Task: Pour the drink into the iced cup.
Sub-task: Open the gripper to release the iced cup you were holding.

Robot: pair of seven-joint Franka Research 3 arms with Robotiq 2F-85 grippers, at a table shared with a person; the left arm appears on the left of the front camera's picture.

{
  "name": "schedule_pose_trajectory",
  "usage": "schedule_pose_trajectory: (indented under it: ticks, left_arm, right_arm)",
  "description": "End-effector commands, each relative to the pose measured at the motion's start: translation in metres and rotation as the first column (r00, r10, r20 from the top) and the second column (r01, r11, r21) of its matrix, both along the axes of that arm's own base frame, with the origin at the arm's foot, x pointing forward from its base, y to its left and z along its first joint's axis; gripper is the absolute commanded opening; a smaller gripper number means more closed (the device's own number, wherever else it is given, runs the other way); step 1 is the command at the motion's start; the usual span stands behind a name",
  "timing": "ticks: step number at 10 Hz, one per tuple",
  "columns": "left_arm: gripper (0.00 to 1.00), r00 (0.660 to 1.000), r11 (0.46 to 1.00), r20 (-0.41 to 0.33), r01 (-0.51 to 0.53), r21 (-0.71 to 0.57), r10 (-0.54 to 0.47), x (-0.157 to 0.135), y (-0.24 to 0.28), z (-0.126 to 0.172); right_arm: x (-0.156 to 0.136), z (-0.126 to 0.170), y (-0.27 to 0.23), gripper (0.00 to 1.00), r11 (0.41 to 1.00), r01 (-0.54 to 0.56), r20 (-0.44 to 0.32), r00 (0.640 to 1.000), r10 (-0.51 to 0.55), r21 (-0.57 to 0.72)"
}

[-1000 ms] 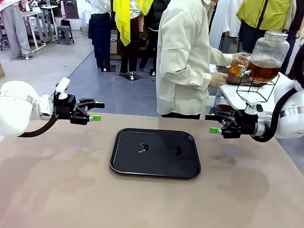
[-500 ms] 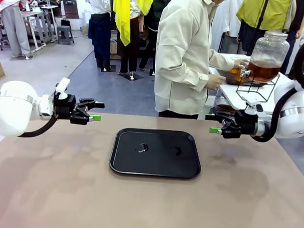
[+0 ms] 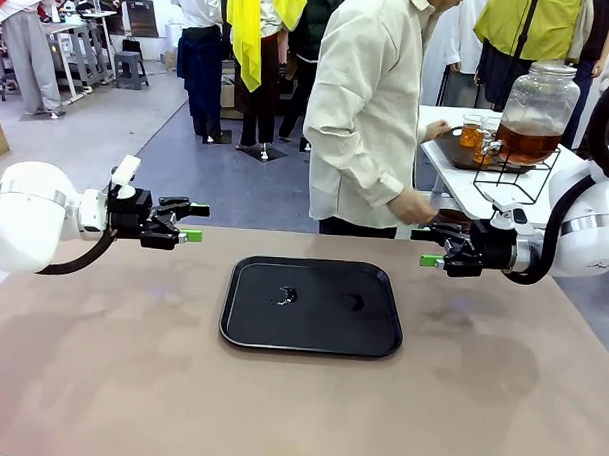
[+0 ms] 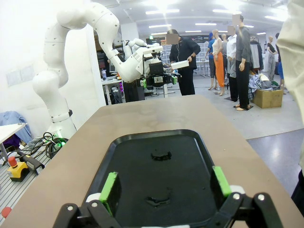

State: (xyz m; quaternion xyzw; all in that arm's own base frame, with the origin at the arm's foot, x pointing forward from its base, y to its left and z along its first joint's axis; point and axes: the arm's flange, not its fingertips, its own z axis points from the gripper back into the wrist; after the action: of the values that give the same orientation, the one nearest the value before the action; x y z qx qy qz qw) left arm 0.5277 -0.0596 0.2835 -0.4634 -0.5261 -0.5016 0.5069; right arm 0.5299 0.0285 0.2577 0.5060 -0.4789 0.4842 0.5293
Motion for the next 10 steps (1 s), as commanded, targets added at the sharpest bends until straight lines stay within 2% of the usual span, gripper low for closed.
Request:
schedule_pose_trajectory:
  ticks: [1,10]
  left_arm:
    - [1.0,1.0,1.0,0.002,0.003,-0.004,-0.003,0.0004,-0.0001,0.0014]
    - [1.0,1.0,1.0,0.002,0.003,-0.004,-0.003,0.0004,-0.0001,0.0014]
  right_arm:
    - [0.0009,0.0019,0.0014,1.0,1.0,-0.003,0.003,1.0,0.003,0.0]
    - [0.0009,0.0019,0.0014,1.0,1.0,-0.003,0.003,1.0,0.003,0.0]
